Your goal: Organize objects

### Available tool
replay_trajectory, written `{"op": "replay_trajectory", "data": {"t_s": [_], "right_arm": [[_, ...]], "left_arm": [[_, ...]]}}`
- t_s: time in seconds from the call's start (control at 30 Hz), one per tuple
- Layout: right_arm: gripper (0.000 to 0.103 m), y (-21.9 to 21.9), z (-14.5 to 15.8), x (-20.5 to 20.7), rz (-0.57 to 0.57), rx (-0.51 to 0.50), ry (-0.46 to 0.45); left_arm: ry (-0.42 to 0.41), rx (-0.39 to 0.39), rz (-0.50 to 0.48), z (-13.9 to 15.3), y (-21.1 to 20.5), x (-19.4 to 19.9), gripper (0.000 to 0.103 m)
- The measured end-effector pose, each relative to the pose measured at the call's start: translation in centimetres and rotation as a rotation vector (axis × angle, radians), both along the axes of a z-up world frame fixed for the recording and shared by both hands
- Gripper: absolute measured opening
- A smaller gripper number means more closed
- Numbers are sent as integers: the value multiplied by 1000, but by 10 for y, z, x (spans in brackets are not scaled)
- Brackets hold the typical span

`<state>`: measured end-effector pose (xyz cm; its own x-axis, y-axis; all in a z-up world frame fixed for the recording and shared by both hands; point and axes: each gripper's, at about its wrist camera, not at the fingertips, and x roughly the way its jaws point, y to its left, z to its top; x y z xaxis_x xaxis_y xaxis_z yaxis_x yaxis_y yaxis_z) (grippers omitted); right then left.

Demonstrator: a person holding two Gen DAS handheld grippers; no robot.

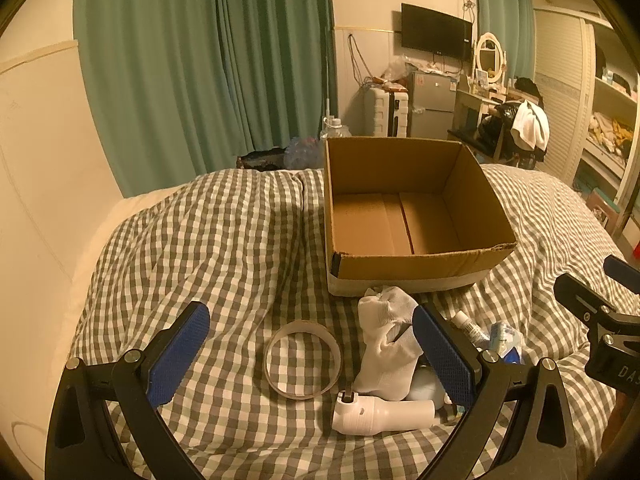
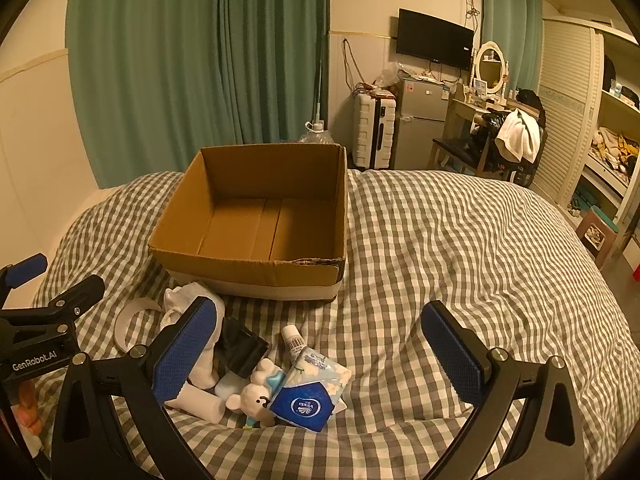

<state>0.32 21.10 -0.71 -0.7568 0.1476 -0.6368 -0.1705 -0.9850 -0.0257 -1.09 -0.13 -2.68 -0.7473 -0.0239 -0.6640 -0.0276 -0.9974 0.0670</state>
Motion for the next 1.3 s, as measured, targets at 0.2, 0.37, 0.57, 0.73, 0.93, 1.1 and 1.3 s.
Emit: {"op": "replay_trajectory", "data": {"t_s": [0.2, 0.37, 0.57, 0.73, 0.93, 1.1, 1.3], "right_arm": [[103, -3, -8, -7, 8, 4, -30], [103, -5, -17, -15, 14, 7, -60], [103, -11, -26, -23, 44, -3, -87], [103, -22, -44, -38, 85, 8, -152], [99, -20, -67, -49, 33, 16, -230], [98, -10, -78, -53, 1, -16, -268], [94, 3, -87, -57, -231, -74, -297]], "left_arm": [[-42, -9, -5, -10, -6, -8, 103], [-112, -31, -11, -24, -16, -22, 103], [-173, -30, -11, -43, -28, -34, 103], [-237, -35, -45, -64, -28, -41, 103], [-302, -34, -57, -86, -27, -48, 103], [-342, -30, -62, -95, -28, -51, 103], [-409, -28, -68, -118, -27, -62, 103]]}}
